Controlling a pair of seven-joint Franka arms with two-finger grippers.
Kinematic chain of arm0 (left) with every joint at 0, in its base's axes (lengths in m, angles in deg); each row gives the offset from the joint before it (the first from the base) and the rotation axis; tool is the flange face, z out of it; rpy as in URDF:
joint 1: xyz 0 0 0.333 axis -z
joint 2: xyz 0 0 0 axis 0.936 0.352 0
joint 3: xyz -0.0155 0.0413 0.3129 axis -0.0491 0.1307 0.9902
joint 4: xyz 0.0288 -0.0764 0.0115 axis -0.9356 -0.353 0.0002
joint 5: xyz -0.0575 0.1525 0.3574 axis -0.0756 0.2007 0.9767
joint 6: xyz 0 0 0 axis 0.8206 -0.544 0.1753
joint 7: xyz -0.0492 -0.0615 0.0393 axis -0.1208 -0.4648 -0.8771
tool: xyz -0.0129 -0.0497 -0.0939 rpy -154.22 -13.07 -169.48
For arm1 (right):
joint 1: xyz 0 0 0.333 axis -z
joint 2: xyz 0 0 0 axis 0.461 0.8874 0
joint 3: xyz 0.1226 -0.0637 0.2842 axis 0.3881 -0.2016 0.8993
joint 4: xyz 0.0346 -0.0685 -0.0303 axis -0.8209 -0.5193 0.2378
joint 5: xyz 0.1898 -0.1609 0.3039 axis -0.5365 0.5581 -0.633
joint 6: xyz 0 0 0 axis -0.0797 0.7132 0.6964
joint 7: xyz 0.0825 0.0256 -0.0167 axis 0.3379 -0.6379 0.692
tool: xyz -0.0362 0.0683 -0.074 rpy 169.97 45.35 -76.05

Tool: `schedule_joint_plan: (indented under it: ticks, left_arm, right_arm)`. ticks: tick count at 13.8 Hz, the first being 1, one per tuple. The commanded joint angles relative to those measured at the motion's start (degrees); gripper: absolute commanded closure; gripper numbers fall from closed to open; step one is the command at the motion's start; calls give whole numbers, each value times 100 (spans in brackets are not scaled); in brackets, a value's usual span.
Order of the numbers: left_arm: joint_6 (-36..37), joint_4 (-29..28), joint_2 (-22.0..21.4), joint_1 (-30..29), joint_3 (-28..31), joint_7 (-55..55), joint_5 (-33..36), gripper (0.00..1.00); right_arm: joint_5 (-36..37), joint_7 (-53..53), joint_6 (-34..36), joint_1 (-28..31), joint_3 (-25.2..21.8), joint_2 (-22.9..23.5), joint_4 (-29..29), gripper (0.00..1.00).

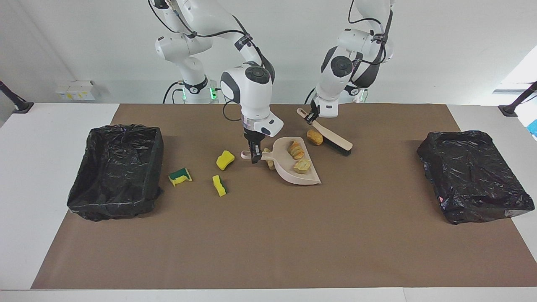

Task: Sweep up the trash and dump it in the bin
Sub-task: 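Sweep the bread chunks into the dustpan with the brush in the left gripper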

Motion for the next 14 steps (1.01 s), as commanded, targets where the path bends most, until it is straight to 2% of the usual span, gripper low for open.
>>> schedule_joint_plan:
  ticks: [1, 4, 6, 9, 13, 14]
  left_arm:
    - [-197, 401, 341, -89, -43, 388, -86, 100]
    - [-198, 787, 578, -98, -44, 415, -77, 100]
    - [108, 1165, 763, -159, -35, 573, -51, 100]
    - [1169, 1290, 562, -177, -17, 548, 133, 100]
    - [2769, 1272, 290, -151, -52, 504, 160, 100]
    - [2973, 1211, 202, -151, -61, 512, 160, 100]
  right_arm:
    - [77, 167, 253, -9, 30, 123, 179, 100]
    - [113, 35, 413, -45, 21, 141, 251, 100]
    - [191, 34, 561, -36, 13, 141, 311, 100]
    - [394, 52, 1360, 8, 21, 159, 724, 100]
    - [858, 34, 2055, 8, 12, 45, 699, 100]
    - [938, 34, 2152, 17, 12, 27, 690, 100]
